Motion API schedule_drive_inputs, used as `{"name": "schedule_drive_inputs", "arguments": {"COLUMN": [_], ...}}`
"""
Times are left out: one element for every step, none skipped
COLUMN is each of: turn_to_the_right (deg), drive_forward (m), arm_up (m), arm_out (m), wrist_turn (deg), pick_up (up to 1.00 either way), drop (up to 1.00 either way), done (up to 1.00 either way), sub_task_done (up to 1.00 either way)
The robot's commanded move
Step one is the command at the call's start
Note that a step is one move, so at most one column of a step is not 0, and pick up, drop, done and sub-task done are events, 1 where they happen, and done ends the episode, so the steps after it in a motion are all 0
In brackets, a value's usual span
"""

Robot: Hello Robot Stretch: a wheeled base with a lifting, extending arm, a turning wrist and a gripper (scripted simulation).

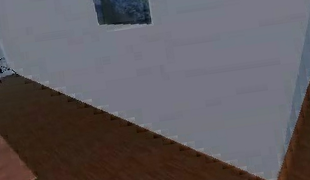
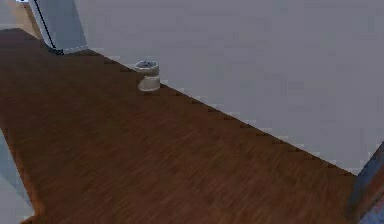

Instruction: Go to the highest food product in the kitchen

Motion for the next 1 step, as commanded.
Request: {"name": "schedule_drive_inputs", "arguments": {"turn_to_the_right": [0.0], "drive_forward": [1.00], "arm_up": [0.00], "arm_out": [0.00], "wrist_turn": [0.0], "pick_up": [0.00], "drop": [0.00], "done": [0.00], "sub_task_done": [0.00]}}
